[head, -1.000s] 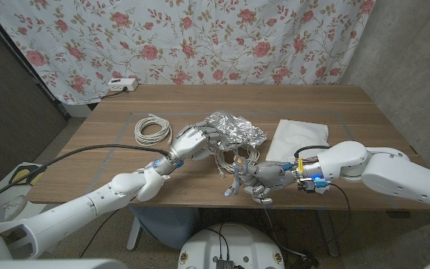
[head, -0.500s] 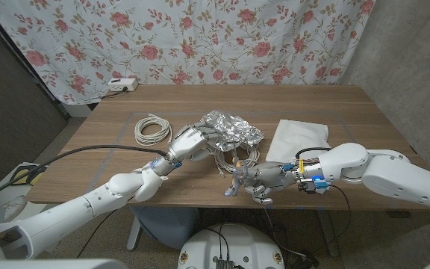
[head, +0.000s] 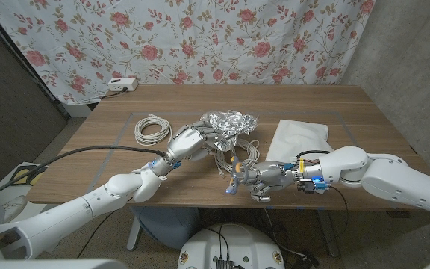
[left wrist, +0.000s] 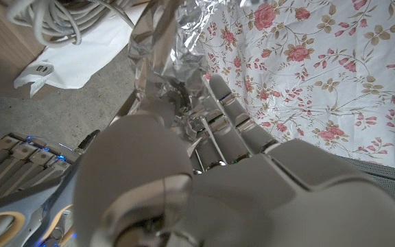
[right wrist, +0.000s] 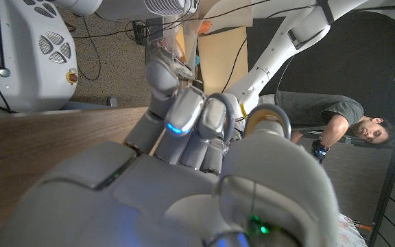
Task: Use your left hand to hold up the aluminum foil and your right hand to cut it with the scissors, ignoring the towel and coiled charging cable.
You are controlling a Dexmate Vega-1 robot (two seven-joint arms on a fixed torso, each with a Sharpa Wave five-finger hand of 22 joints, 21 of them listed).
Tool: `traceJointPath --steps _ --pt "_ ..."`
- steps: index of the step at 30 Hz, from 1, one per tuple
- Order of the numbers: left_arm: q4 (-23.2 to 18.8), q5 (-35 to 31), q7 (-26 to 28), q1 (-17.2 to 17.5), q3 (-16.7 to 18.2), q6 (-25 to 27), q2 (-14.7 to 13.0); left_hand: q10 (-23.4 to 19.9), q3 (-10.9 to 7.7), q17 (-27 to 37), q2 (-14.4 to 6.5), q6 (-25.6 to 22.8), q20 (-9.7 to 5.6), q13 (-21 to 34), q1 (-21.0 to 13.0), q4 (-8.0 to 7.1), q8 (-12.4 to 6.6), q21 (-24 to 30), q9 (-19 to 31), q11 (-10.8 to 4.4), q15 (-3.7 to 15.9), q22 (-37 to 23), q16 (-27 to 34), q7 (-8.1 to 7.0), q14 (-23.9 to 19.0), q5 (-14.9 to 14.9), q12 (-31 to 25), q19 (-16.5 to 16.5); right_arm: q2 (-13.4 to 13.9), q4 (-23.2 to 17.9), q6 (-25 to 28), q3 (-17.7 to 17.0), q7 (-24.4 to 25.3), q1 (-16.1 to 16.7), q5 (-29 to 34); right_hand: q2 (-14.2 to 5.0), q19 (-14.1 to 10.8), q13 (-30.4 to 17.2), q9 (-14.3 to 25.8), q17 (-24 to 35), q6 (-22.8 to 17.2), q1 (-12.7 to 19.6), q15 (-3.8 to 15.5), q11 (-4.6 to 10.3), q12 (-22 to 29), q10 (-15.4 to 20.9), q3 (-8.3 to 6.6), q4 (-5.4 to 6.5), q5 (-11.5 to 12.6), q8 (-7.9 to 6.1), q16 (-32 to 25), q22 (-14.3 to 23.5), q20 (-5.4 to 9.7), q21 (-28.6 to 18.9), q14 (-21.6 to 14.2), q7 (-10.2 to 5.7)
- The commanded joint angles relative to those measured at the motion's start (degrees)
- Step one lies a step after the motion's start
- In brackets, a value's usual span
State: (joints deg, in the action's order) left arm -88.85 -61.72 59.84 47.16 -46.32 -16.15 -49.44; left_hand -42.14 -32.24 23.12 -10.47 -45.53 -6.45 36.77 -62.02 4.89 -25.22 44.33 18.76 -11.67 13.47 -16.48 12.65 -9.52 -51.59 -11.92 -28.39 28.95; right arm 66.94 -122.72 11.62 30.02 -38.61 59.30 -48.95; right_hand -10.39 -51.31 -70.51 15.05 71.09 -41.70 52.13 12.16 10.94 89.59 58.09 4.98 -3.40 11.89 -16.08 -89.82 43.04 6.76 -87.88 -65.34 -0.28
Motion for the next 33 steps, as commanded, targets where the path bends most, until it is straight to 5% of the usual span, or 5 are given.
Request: traceJointPath --steps 1,10,19,21,33 --pt "0.95 -0.19 0.07 -1.12 -0.70 -1.16 0.94 0.13 -0.43 0.15 0.15 0.25 -0.03 0.31 0.41 -0.28 -0.27 0.45 0.13 -0.24 -0.03 0.03 -0.07 0.05 0.42 -0.47 0.05 -0.33 0.06 0.25 0.00 -0.69 1.03 0.86 -1.18 -0.36 0.73 -0.25 1.37 0.07 -7.31 2.26 0.00 0.21 0.30 0.73 -2.37 -0.97 0.35 -0.93 0.26 1.15 3.91 -0.61 0.02 4.54" --pt "1.47 -0.46 0.14 -1.71 -1.35 -1.67 1.43 0.07 -0.45 0.15 0.18 0.23 -0.03 0.38 0.44 -0.30 -0.33 0.71 0.09 -0.25 -0.01 0.30 -0.14 0.02 0.39 -0.50 0.10 -0.39 0.24 0.16 0.59 -0.71 1.81 1.16 -1.11 -0.13 1.78 -0.27 6.14 0.08 -9.33 5.69 0.04 0.26 0.27 1.28 -8.19 -2.91 0.64 -2.51 0.39 2.00 4.61 -0.27 0.25 3.12" --pt "0.80 -0.21 0.13 -0.98 -0.95 -0.65 0.85 0.03 -0.46 0.15 0.18 0.24 -0.08 0.43 0.49 -0.34 -0.36 0.92 0.05 -0.25 -0.03 0.49 -0.20 0.03 0.39 -0.53 0.14 -0.41 -0.30 0.67 0.79 -0.52 2.50 1.14 -0.88 0.19 4.11 -0.27 14.18 0.07 -9.05 11.12 0.05 0.23 0.14 0.33 -16.67 -5.98 2.59 -4.00 0.62 4.79 4.95 -0.65 1.28 2.11" --pt "0.53 0.14 0.08 -0.53 -0.66 -0.14 0.72 0.03 -0.46 0.14 0.19 0.33 -0.06 0.43 0.50 -0.35 -0.33 0.97 0.04 -0.26 -0.03 0.56 -0.22 0.04 0.39 -0.53 0.17 -0.45 -0.44 1.05 0.48 -0.57 2.12 1.01 -0.91 0.38 2.62 -0.26 15.93 0.00 -9.74 11.98 0.06 0.32 0.25 0.64 -18.27 -5.97 3.08 -4.70 0.71 3.52 4.81 -0.27 1.18 2.46" --pt "-0.68 1.55 -0.06 1.78 0.89 2.57 0.19 -0.04 -0.48 0.18 0.15 0.22 -0.10 0.39 0.53 -0.38 -0.42 1.26 -0.01 -0.26 0.00 0.80 -0.19 -0.10 0.23 -0.54 0.28 -0.39 -1.74 3.43 0.33 -0.64 -0.05 -0.69 -1.55 1.08 3.14 -0.26 20.60 -0.03 -9.45 11.90 0.03 0.27 0.20 0.54 -21.31 -5.49 3.68 -5.44 1.00 3.61 4.98 -0.48 1.07 2.39"
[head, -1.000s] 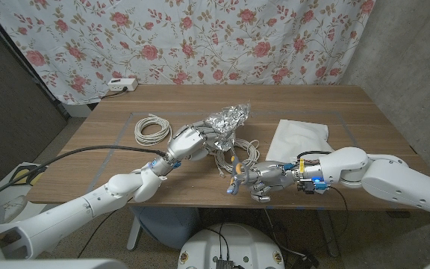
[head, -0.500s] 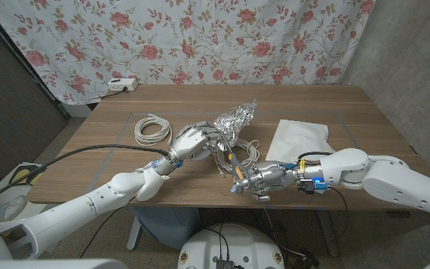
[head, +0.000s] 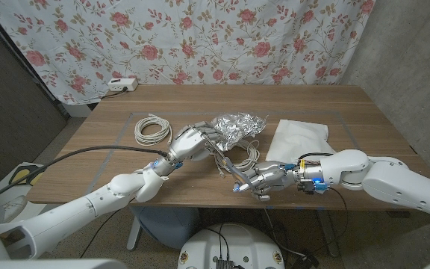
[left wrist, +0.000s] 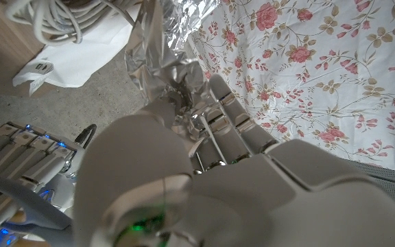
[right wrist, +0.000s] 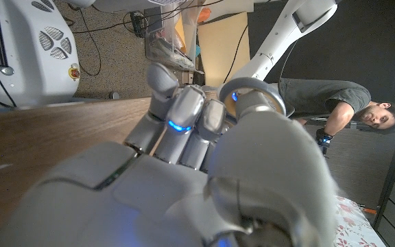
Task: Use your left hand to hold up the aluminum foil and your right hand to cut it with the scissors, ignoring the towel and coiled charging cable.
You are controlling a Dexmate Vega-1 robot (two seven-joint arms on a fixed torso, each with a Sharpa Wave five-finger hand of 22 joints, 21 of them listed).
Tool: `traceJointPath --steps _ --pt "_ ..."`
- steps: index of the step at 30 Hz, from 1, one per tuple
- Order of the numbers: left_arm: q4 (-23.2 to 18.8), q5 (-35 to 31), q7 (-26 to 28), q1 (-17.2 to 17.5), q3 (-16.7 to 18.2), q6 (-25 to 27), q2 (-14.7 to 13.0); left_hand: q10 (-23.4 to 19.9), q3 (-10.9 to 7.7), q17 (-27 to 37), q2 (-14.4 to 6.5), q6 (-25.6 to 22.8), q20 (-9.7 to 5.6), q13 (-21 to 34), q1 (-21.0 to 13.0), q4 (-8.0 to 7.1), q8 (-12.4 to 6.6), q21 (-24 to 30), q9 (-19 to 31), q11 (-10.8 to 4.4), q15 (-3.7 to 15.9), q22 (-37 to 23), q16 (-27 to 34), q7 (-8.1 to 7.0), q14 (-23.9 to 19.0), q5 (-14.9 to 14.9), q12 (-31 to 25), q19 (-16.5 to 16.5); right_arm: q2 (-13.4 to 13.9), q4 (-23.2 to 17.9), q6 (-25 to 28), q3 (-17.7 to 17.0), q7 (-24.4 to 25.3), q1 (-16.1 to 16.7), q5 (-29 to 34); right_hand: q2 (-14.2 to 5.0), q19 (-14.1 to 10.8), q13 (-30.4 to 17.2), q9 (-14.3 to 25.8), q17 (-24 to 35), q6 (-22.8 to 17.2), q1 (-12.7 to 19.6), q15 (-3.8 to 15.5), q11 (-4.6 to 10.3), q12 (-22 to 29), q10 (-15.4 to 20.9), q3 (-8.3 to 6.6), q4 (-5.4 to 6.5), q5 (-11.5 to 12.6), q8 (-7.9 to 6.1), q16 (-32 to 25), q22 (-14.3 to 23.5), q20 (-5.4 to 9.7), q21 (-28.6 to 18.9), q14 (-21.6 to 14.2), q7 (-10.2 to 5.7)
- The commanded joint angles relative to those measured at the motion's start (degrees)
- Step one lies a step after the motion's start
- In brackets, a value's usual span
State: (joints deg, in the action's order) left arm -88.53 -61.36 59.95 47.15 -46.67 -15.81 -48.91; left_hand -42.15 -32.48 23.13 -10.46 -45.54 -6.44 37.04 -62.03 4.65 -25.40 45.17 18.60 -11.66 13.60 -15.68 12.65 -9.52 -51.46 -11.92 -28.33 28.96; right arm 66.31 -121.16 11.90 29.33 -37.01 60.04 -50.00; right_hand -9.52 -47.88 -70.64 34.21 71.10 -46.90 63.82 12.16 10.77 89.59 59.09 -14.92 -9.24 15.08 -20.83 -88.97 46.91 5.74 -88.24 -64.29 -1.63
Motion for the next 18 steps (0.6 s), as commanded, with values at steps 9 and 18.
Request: traceJointPath --steps 9,18 --pt "-1.15 2.17 2.00 3.46 2.57 5.12 0.12 -0.12 -0.26 0.18 0.15 0.30 -0.09 -0.01 0.59 -0.17 -0.26 0.71 0.09 -0.27 -0.13 0.27 -0.21 -0.04 0.02 -0.52 0.38 -0.44 -1.56 3.19 -1.38 -0.94 -1.87 -0.89 -1.72 0.66 -0.15 -0.11 3.96 -0.05 -4.31 -0.43 0.03 0.44 0.23 -0.32 -2.78 0.41 0.54 -0.93 0.20 -0.28 5.91 -0.24 -0.10 3.68" --pt "-0.43 3.08 4.05 5.89 6.33 4.95 0.82 -0.19 -0.26 0.17 0.18 0.48 -0.03 -0.04 0.67 -0.20 -0.22 0.88 0.04 -0.25 -0.15 0.51 -0.30 0.03 0.08 -0.49 0.48 -0.64 -2.59 3.33 -0.36 -1.21 -0.96 -1.76 -2.32 0.88 -0.22 -0.11 5.23 -0.06 -4.41 -0.84 0.03 0.43 0.22 -0.31 -3.65 0.38 0.54 -0.83 0.24 -0.29 6.03 -0.33 -0.12 3.73"
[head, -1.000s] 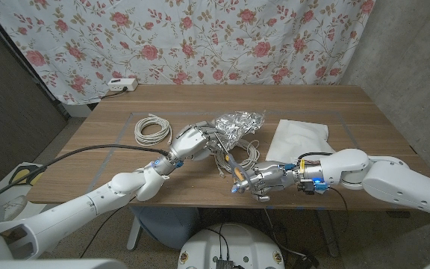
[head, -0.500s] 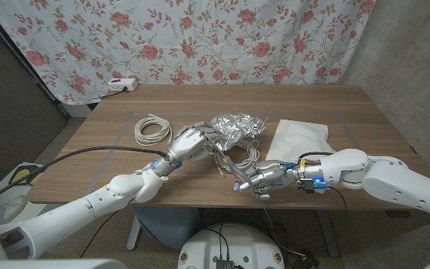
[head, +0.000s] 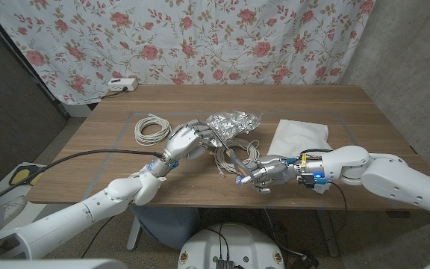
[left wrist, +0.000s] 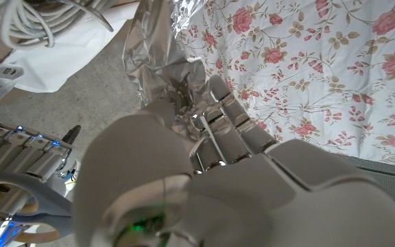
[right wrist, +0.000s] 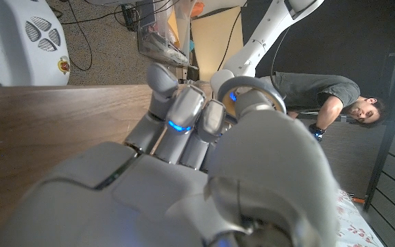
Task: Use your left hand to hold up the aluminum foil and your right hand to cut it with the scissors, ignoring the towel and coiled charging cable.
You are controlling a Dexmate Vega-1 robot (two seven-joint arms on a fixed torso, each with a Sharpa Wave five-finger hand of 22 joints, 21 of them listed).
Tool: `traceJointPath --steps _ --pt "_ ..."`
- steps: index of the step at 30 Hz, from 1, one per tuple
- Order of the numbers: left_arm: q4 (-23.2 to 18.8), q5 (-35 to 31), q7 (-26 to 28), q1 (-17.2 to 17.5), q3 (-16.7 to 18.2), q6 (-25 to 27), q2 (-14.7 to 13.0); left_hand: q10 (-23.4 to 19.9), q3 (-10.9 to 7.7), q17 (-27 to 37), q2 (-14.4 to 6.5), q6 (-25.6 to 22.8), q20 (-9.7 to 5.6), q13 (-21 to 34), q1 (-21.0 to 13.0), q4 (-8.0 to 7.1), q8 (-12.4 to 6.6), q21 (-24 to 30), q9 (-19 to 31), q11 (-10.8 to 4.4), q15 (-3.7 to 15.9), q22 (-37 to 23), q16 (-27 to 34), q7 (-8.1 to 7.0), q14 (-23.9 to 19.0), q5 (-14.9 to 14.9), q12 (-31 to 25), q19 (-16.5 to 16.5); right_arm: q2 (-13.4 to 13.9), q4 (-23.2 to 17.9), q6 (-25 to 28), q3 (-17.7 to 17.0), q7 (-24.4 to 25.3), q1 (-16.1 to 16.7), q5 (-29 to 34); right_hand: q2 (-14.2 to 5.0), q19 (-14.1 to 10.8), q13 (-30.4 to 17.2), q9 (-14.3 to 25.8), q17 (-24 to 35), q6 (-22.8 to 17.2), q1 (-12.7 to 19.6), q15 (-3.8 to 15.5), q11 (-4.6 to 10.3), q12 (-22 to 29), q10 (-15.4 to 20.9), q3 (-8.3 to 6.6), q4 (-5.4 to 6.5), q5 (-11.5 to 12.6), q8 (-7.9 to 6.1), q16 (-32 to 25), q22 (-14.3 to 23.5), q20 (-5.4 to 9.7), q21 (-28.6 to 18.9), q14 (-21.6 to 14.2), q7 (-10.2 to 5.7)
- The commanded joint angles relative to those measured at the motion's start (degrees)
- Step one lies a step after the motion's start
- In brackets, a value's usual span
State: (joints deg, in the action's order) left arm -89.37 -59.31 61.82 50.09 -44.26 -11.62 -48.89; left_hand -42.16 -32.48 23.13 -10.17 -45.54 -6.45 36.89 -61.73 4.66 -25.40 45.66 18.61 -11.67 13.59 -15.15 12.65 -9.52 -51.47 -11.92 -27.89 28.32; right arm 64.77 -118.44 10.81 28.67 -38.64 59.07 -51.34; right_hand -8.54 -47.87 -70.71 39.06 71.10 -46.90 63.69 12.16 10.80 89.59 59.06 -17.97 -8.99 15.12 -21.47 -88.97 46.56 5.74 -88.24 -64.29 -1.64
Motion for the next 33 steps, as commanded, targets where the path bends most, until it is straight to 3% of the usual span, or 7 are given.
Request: traceJointPath --steps 1,16,27,33 --pt "0.64 0.86 2.18 3.35 4.56 0.60 1.13 -0.16 -0.27 0.16 -0.12 0.59 -0.03 0.07 0.38 -0.21 -0.18 0.40 0.02 -0.25 -0.13 0.01 -0.31 0.06 0.10 -0.49 0.07 -0.05 -1.06 0.53 1.22 -0.58 0.75 -0.99 -1.25 -0.08 -0.26 -0.05 0.34 -0.07 -4.42 -0.78 0.03 0.40 0.22 -0.28 -0.68 0.13 0.49 -0.07 0.25 0.39 5.99 -0.57 -0.13 3.73" --pt "6.18 -5.17 2.18 8.34 18.62 -8.23 10.02 -0.26 -0.33 0.18 -0.21 0.56 0.06 0.05 0.44 -0.24 -0.22 0.78 -0.07 -0.24 -0.11 0.40 -0.35 0.10 0.08 -0.42 0.20 -0.22 -4.43 2.56 3.34 0.22 1.84 -5.09 -0.16 0.25 -0.46 -0.04 1.17 -0.07 -4.98 -1.60 0.04 0.43 0.22 -0.11 -2.22 0.03 0.45 0.92 0.23 0.30 5.94 -0.65 -0.37 3.81" --pt "9.31 -11.93 2.18 10.51 30.37 -16.57 18.56 -0.42 -0.39 0.27 -0.19 0.35 0.16 0.02 0.30 -0.05 -0.33 1.16 -0.16 -0.27 -0.03 0.69 -0.23 0.18 -0.21 -0.33 0.27 -0.10 -6.52 3.19 3.65 0.98 4.44 -6.43 1.59 0.51 -0.34 -0.05 1.70 -0.06 -5.24 -2.22 0.04 0.39 0.20 -0.10 -3.50 -0.08 0.42 1.96 0.19 0.05 5.95 -0.47 -0.59 3.75" --pt "10.00 -13.17 2.18 10.12 31.62 -17.51 19.78 -0.66 -0.41 0.33 -0.15 0.24 0.24 0.07 0.22 0.09 -0.38 1.38 -0.22 -0.26 -0.02 0.87 -0.15 0.15 -0.39 -0.25 0.23 -0.12 -7.89 4.57 3.42 1.97 3.88 -7.38 2.36 0.61 -0.41 -0.05 2.03 -0.06 -5.42 -2.49 0.04 0.37 0.21 -0.05 -4.02 -0.11 0.42 2.30 0.19 0.11 5.99 -0.54 -0.62 3.76"
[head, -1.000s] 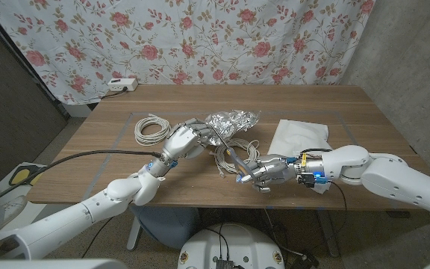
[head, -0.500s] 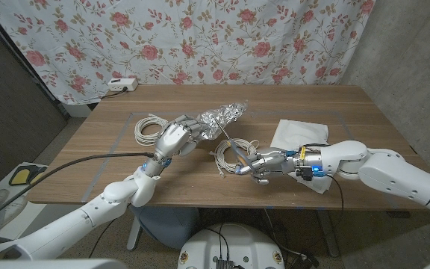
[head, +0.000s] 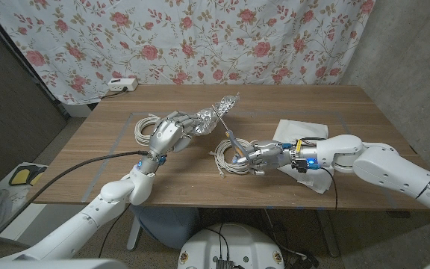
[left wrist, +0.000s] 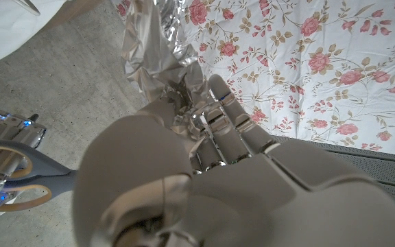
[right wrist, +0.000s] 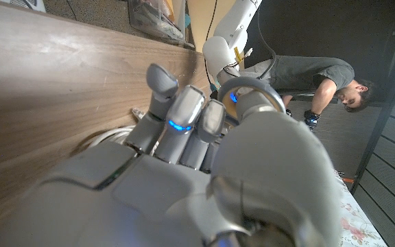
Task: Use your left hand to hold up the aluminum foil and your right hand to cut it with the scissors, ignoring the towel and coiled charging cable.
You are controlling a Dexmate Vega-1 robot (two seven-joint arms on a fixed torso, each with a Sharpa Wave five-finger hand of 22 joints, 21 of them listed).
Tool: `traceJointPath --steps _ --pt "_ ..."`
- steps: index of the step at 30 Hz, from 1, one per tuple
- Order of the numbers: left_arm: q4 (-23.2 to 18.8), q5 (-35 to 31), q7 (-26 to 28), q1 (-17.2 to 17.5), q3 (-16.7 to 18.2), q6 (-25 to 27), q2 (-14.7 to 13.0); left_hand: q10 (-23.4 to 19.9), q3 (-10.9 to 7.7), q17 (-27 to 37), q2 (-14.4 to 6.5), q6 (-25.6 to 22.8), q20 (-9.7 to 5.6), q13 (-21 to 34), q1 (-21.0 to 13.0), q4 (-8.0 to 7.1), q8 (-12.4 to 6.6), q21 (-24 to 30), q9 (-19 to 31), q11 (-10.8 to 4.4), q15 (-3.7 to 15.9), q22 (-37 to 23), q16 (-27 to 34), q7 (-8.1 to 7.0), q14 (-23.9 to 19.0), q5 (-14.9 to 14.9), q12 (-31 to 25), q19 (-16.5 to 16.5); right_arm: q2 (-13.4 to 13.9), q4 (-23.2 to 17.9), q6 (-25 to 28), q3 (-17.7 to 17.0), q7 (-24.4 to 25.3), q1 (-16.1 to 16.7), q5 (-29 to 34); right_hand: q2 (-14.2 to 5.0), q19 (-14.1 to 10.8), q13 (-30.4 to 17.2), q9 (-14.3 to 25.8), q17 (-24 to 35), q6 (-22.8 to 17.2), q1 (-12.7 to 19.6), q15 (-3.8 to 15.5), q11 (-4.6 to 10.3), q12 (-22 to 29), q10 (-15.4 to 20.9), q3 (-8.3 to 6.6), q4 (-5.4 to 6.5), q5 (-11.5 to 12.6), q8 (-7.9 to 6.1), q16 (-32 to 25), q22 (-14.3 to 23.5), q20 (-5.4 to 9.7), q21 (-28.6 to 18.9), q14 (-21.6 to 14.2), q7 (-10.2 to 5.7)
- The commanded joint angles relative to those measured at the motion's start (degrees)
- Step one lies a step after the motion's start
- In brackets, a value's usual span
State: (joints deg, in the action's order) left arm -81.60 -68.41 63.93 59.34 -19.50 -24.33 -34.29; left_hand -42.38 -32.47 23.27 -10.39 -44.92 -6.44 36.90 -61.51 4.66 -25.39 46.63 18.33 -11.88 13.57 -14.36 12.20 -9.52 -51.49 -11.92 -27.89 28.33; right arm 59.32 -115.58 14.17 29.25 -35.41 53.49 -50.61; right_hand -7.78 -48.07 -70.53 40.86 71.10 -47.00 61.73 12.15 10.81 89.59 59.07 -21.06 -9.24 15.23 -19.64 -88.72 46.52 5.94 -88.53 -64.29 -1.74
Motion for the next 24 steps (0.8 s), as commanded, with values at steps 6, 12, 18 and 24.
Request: traceJointPath --steps 6,12,18,24 --pt "1.69 -3.52 0.07 1.40 6.87 -4.04 4.70 -0.55 -0.40 0.22 0.09 -0.38 0.23 0.05 0.00 0.14 -0.38 0.57 0.00 -0.04 -0.03 0.21 0.32 0.11 -0.45 -0.19 0.26 -0.17 -3.44 3.21 -0.05 2.12 -0.75 -2.80 1.77 -0.11 0.08 -0.23 0.69 -0.05 -5.34 -0.75 0.04 0.35 0.20 -0.09 -1.38 0.13 0.29 0.72 -0.06 0.23 5.90 -0.19 -0.59 3.86" --pt "0.99 -2.83 0.07 1.51 6.11 -3.39 3.74 -0.60 -0.38 0.24 0.13 -0.39 0.23 0.04 0.04 0.16 -0.38 0.76 -0.05 -0.02 -0.03 0.37 0.31 0.17 -0.49 -0.13 0.32 -0.21 -2.62 2.57 -0.65 1.49 -0.25 -2.03 1.83 -0.05 0.07 -0.22 0.95 -0.05 -5.40 -0.97 0.04 0.36 0.18 -0.16 -1.77 0.12 0.26 1.04 -0.06 0.30 5.87 -0.26 -0.56 3.80" --pt "0.81 -3.34 0.07 1.54 6.02 -3.64 3.53 -0.63 -0.38 0.26 0.12 -0.32 0.25 0.05 0.08 0.18 -0.36 0.94 -0.11 -0.01 -0.03 0.52 0.31 0.15 -0.54 -0.07 0.38 -0.28 -2.01 1.78 -0.78 1.05 0.37 -1.21 1.58 0.04 -0.11 -0.22 1.06 -0.05 -5.66 -1.19 0.06 0.38 0.20 -0.13 -2.20 0.08 0.24 1.41 -0.10 -0.19 5.78 -0.07 -0.62 3.92" --pt "0.75 -3.59 0.07 1.49 6.20 -4.03 3.74 -0.68 -0.37 0.30 0.10 -0.42 0.23 0.02 0.11 0.20 -0.39 1.13 -0.17 -0.02 -0.02 0.67 0.35 0.23 -0.65 -0.02 0.45 -0.30 -1.73 1.13 -0.86 0.91 1.36 -0.83 2.04 0.11 0.09 -0.23 1.20 -0.06 -5.90 -1.46 0.05 0.35 0.20 -0.12 -2.59 0.08 0.18 1.79 -0.11 -0.41 5.83 -0.03 -0.68 3.86"
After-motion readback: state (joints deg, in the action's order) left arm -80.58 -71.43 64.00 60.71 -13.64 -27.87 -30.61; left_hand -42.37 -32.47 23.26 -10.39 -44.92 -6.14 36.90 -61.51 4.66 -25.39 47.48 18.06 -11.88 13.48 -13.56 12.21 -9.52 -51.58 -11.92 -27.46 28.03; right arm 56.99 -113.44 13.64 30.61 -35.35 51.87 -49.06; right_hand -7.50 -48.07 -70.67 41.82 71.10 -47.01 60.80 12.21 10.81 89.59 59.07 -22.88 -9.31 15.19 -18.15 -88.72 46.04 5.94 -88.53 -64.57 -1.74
